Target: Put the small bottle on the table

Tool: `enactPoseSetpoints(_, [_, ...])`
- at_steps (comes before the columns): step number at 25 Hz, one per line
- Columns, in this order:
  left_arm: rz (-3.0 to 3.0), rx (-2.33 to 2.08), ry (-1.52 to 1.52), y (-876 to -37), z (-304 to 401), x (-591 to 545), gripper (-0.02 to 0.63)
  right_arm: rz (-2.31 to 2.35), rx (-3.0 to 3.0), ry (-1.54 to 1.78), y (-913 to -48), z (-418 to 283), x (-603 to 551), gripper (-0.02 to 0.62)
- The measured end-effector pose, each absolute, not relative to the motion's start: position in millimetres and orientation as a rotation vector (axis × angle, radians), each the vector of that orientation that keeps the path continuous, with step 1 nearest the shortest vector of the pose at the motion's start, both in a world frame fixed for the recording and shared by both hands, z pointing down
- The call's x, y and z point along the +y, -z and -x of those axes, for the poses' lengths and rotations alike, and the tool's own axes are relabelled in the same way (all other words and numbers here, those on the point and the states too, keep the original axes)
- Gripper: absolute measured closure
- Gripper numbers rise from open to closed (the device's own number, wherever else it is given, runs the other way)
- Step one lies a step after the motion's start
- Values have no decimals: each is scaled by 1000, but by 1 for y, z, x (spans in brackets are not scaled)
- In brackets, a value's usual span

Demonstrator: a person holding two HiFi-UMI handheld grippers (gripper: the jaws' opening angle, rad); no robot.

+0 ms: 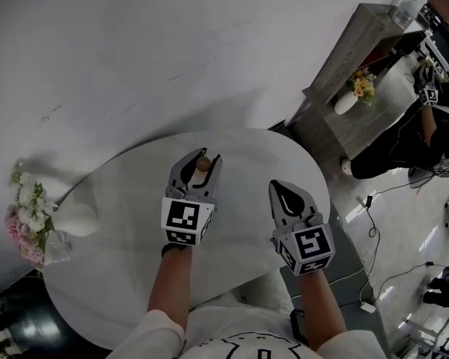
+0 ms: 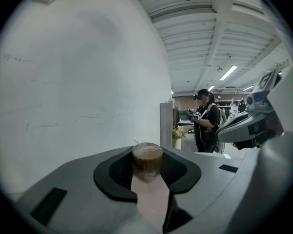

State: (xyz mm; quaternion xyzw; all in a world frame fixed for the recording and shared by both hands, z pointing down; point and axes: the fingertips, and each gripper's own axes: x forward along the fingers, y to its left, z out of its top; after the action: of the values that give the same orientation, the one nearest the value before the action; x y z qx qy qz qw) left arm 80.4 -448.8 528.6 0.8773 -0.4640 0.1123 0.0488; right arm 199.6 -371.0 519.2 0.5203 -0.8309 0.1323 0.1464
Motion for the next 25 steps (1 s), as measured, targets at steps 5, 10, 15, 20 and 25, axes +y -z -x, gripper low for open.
enactPoseSetpoints(5, [-2669,-1381,-366,-547,-85,-457,482,-1483,-2392,-408,-532,-196,-374,603])
enactPoseSetpoints(10, [-2654,-1371,-388,-563,-87,-467,482,-1474,-2389,-439,-542,-195,-375,603])
enactPoseSetpoints(15, [-2636,-1363,-408,-574,-88,-473,482,-1462,-2385,-457,-548,-193,-374,604])
enactPoseSetpoints(20, [-2620,-1350,-417,-583,-88,-476,482,-1457,-2387,-480,-553,-189,-370,604])
enactPoseSetpoints(25, [-2615,-1336,-439,-589,-91,-478,482,-1452,-2390,-496,-555,-187,-369,603])
